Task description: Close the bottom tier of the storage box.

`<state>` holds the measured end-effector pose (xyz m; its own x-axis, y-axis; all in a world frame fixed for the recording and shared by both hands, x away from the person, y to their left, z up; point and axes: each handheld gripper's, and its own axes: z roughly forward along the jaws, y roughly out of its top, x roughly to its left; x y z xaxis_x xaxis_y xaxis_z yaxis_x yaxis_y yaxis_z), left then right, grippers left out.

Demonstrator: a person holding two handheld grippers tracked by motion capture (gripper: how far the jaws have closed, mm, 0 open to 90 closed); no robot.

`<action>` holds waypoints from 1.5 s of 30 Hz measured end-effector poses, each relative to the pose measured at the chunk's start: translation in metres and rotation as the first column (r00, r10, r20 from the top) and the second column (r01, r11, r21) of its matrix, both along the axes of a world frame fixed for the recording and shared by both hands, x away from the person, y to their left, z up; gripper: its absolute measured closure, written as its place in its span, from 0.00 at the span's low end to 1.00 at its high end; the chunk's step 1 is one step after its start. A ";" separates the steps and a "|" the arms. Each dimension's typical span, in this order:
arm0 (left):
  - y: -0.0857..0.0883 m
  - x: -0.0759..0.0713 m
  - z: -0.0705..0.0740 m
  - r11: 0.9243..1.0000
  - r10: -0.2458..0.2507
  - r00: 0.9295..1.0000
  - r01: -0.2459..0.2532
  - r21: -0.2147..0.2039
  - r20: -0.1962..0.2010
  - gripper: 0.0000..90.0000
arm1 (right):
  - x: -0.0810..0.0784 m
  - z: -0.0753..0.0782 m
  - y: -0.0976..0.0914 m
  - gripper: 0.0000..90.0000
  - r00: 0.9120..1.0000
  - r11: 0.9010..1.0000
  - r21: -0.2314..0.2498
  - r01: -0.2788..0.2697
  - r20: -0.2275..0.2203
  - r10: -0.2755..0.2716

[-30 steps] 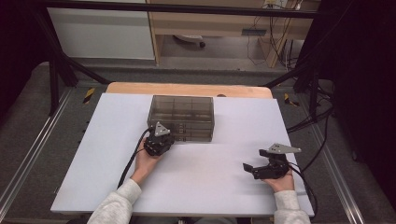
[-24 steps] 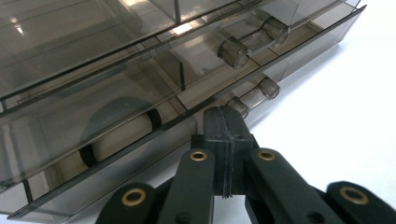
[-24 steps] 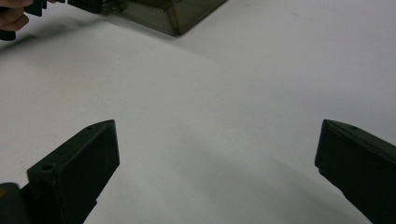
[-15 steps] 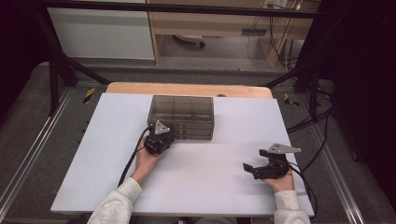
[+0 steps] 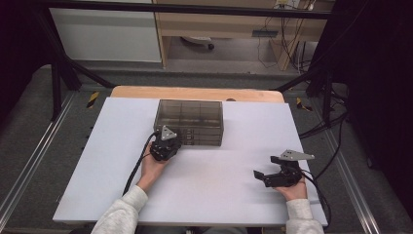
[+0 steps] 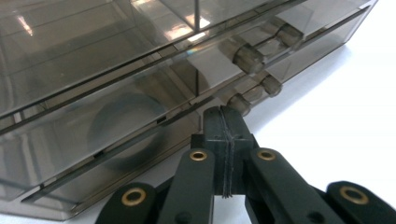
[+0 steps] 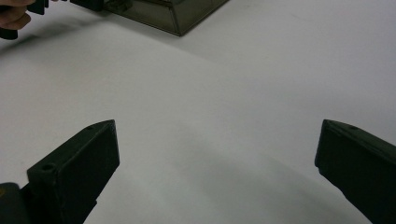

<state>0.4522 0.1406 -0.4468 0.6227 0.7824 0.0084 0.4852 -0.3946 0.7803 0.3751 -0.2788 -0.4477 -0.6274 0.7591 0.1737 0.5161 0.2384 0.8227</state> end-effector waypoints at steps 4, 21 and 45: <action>0.002 -0.007 0.003 1.000 -0.024 1.000 0.024 0.011 0.003 0.99 | 0.000 0.000 0.000 0.00 1.000 1.000 0.001 0.001 -0.005 -0.001; 0.019 -0.029 0.011 0.998 -0.065 0.996 0.064 -0.015 -0.054 0.59 | 0.000 0.000 0.000 0.00 1.000 1.000 0.002 0.000 0.000 0.000; 0.068 -0.059 0.013 0.998 -0.052 0.998 0.050 -0.031 -0.046 0.06 | -0.001 0.000 0.001 0.00 1.000 1.000 0.003 0.001 -0.003 -0.001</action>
<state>0.3936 0.2083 -0.4336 0.6610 0.7491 -0.0441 0.5011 -0.3968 0.7691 0.3745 -0.2779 -0.4476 -0.6261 0.7593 0.1776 0.5187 0.2355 0.8219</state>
